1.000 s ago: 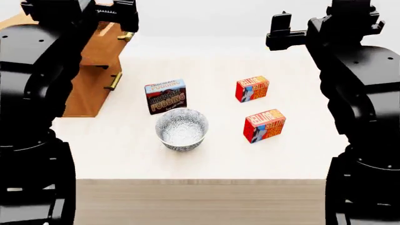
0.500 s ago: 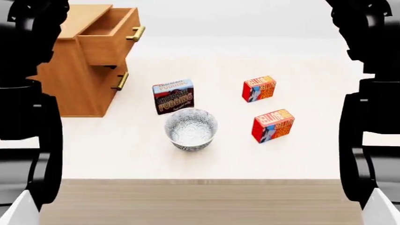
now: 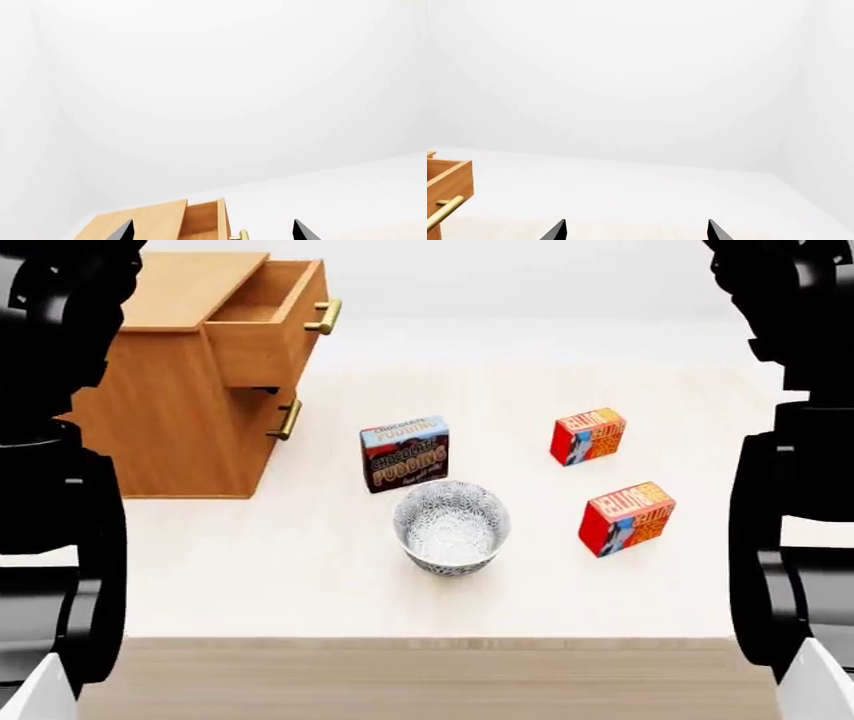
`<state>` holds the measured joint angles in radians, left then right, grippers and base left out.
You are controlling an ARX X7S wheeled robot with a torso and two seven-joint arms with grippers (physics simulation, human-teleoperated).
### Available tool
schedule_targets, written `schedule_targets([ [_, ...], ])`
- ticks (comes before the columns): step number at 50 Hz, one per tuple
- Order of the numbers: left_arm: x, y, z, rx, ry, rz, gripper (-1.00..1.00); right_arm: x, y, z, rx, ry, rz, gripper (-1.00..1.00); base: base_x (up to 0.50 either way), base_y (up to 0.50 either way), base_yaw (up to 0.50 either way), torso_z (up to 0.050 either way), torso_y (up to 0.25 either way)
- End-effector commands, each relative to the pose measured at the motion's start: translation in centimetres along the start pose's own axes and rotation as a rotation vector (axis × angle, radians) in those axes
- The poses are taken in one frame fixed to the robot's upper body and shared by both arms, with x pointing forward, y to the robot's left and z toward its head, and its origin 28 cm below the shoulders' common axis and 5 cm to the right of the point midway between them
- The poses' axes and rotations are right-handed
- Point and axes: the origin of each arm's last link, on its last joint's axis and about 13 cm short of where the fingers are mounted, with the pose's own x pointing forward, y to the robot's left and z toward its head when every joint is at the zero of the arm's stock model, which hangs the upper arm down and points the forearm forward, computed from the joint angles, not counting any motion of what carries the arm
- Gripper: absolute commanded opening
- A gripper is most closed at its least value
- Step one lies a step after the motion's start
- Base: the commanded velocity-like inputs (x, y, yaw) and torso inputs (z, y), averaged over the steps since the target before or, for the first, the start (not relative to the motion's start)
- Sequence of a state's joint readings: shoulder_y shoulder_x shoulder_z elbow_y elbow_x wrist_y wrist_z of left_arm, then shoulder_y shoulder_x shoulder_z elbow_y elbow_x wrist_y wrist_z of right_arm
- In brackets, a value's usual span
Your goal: Put the butter at the front in the top drawer of the cabinet and close it.
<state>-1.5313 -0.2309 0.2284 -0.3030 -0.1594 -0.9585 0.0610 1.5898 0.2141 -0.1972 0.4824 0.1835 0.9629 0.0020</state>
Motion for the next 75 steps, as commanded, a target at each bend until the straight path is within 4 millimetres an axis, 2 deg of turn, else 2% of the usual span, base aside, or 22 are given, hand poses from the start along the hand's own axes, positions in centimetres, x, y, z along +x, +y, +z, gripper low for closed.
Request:
schedule_targets([
  [1,-0.05,-0.05,-0.04,0.008,-0.005,-0.007,1.00,-0.01,-0.04,-0.01,0.002,0.006,0.001,1.00,0.28,0.00,0.00,0.000,0.000],
  [69,-0.03,-0.04,-0.04,0.013,-0.021,-0.002,1.00,0.11,0.51,-0.01,0.012,0.030,0.050,1.00,0.32,-0.05,0.00,0.000,0.000],
  [75,-0.03,-0.04,-0.05,0.013,-0.022,-0.003,1.00,0.15,0.61,-0.05,0.017,0.029,0.054,1.00,0.00,0.00,0.00,0.000,0.000],
])
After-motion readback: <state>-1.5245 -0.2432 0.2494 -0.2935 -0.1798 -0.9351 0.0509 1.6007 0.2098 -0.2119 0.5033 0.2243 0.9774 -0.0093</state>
